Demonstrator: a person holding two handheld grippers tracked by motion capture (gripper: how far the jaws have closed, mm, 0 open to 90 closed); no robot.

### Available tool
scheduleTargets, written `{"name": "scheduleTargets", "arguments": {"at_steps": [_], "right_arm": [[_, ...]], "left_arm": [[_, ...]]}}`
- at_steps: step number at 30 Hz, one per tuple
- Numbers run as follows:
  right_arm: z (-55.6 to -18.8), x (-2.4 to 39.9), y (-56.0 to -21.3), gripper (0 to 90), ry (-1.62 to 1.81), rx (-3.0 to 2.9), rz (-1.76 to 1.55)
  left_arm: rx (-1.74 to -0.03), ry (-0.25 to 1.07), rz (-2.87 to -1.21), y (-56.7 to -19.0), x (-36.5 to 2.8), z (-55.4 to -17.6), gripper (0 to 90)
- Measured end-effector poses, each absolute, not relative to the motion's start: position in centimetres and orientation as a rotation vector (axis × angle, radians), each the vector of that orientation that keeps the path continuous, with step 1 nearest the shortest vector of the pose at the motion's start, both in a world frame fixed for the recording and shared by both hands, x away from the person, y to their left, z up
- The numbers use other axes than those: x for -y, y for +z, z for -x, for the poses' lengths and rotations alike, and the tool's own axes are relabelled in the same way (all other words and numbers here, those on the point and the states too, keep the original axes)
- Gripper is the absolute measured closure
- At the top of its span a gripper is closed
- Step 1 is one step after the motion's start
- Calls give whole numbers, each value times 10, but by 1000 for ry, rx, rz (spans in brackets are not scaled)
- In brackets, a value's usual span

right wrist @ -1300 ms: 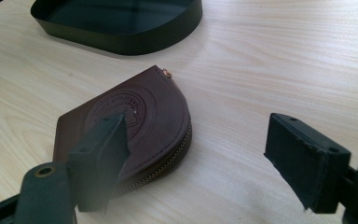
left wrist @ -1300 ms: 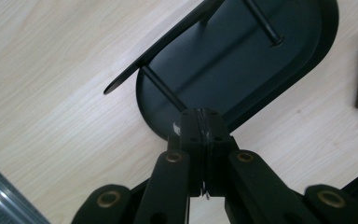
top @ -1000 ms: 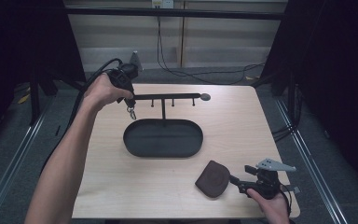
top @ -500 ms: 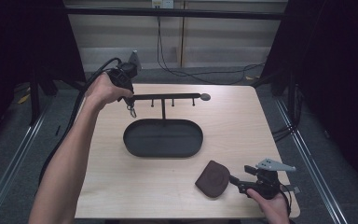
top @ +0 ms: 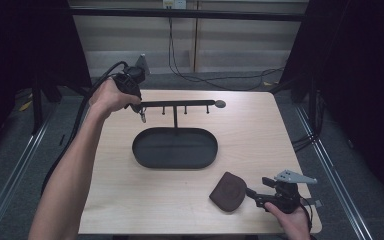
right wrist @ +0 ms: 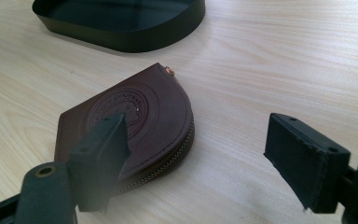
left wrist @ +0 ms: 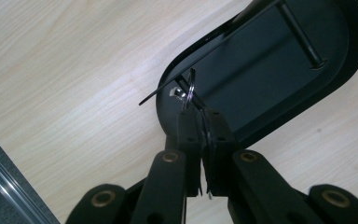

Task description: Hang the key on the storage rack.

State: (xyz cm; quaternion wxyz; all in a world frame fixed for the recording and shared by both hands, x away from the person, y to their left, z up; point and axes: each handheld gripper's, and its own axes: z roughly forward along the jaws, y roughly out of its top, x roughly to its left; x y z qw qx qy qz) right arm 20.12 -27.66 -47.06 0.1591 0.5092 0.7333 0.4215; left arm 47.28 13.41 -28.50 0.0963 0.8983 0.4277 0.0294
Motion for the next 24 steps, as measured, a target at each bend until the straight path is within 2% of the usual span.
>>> {"name": "scheduleTargets", "arguments": {"at_steps": [15,24], "right_arm": [[-203,276,-471,210,1203,-2098,-1468],[-202,275,-471,210,1195,-2097,-1464]], "left_arm": [[-1276,16,-2574,-285,-167,-451,767],[-1253,34,-2532,-300,-183,-433,694]]}}
